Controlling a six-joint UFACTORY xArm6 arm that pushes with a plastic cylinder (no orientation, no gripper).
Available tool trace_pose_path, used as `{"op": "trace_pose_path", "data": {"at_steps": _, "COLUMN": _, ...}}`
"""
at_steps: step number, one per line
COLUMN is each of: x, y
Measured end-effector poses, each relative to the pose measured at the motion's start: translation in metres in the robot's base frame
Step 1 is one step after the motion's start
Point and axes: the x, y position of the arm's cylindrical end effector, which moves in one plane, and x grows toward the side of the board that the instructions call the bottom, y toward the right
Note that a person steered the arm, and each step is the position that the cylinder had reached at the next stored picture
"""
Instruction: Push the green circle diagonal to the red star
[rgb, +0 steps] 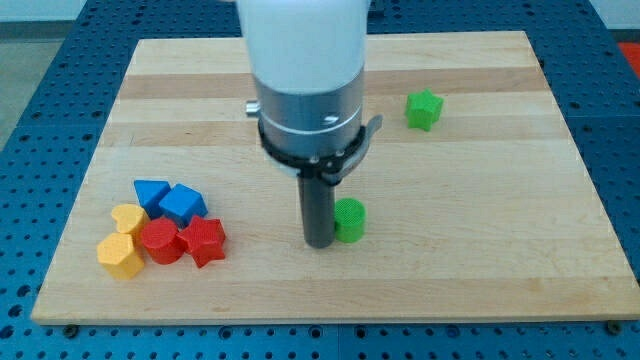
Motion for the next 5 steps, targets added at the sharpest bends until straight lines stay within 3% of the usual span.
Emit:
{"op": "trace_pose_path", "data": {"at_steps": 1, "x": -0.013, "y": 0.014}}
{"op": "trace_pose_path", "data": {"at_steps": 5, "x": 0.000, "y": 0.084}}
